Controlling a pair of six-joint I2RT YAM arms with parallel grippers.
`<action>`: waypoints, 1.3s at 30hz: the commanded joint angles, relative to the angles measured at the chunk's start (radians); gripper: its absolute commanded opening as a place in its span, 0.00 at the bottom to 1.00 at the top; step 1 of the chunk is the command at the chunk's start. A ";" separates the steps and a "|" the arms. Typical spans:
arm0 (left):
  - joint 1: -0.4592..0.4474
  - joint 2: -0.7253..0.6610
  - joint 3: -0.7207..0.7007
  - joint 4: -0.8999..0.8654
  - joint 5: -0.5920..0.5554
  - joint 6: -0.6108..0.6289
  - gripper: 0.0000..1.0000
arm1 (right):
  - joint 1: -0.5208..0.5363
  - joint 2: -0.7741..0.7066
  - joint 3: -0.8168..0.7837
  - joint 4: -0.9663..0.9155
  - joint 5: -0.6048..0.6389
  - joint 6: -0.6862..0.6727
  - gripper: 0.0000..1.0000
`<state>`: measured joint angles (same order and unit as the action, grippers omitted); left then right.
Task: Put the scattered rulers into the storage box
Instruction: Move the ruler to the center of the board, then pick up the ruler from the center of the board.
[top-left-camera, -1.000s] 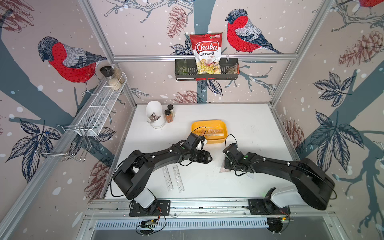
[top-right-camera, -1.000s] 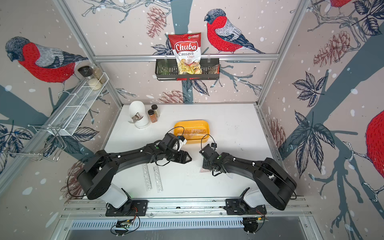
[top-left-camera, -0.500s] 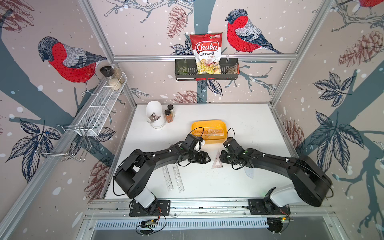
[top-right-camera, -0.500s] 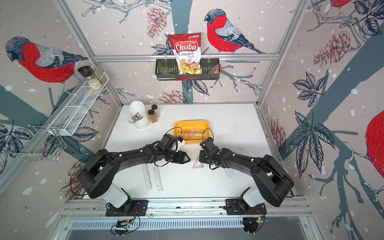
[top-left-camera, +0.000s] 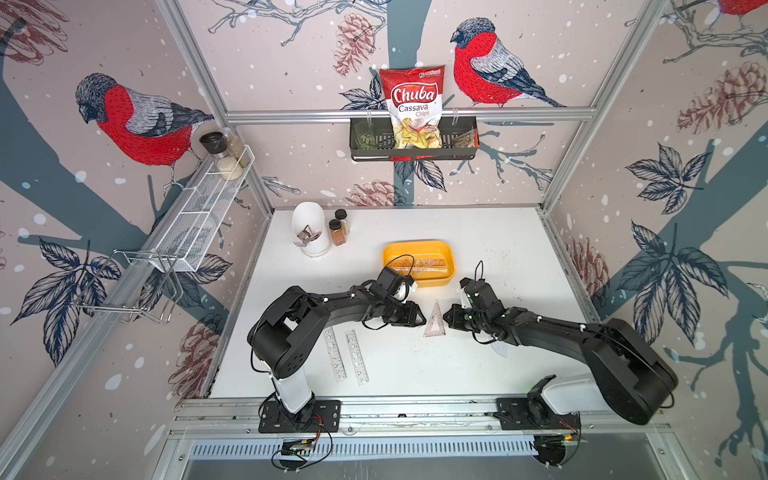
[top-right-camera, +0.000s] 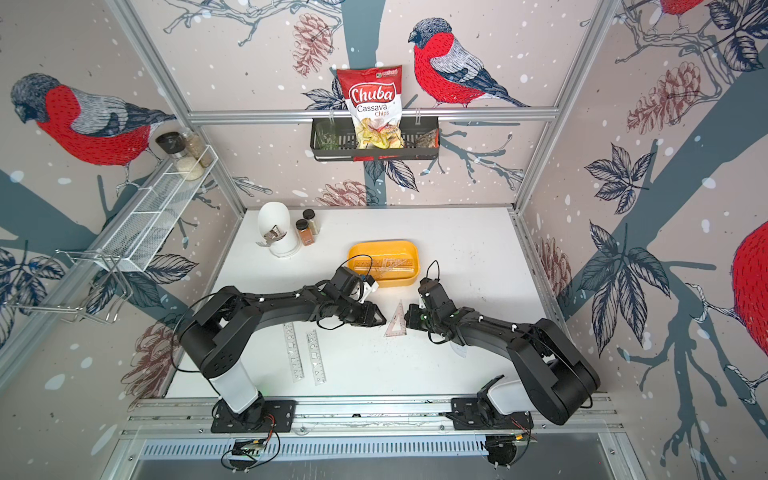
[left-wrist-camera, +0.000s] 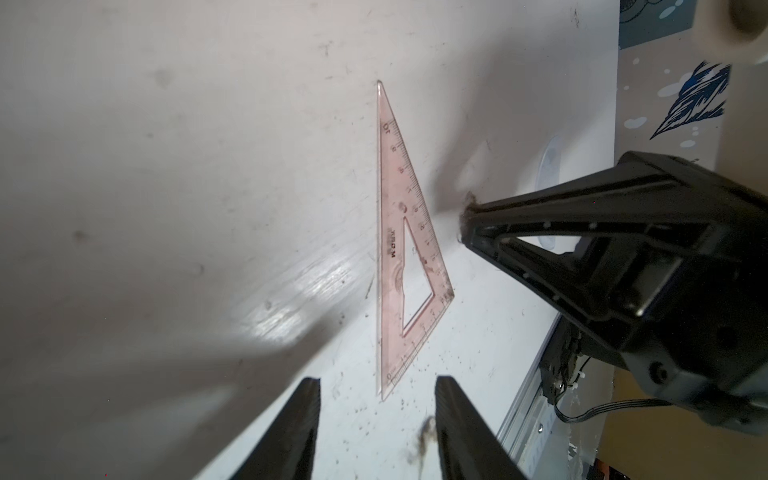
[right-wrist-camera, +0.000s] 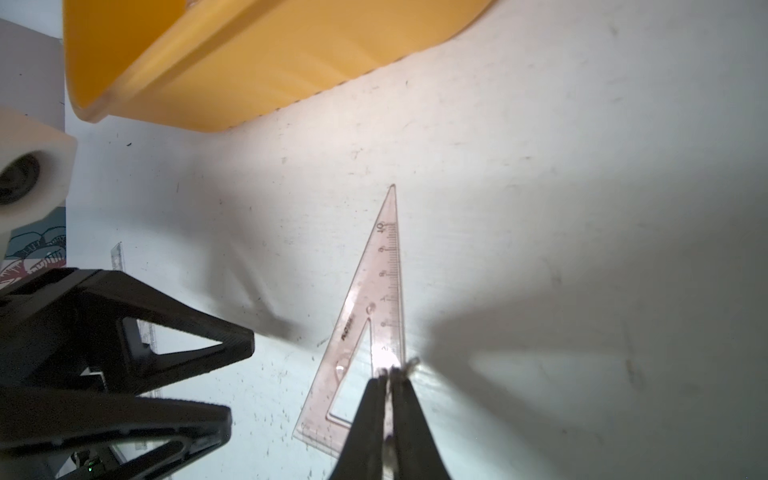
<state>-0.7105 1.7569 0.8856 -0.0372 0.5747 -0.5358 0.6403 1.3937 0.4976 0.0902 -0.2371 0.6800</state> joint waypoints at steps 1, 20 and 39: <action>-0.008 0.020 0.016 -0.007 0.005 0.000 0.50 | -0.002 0.002 -0.014 0.069 -0.044 -0.015 0.12; -0.017 0.091 0.038 -0.021 0.014 0.001 0.49 | -0.010 0.059 -0.057 0.147 -0.082 -0.014 0.10; -0.022 0.171 0.071 0.022 0.062 -0.013 0.44 | -0.021 0.086 -0.116 0.228 -0.115 0.009 0.09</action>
<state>-0.7277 1.9095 0.9596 0.0708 0.7059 -0.5480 0.6193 1.4723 0.3908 0.3550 -0.3496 0.6815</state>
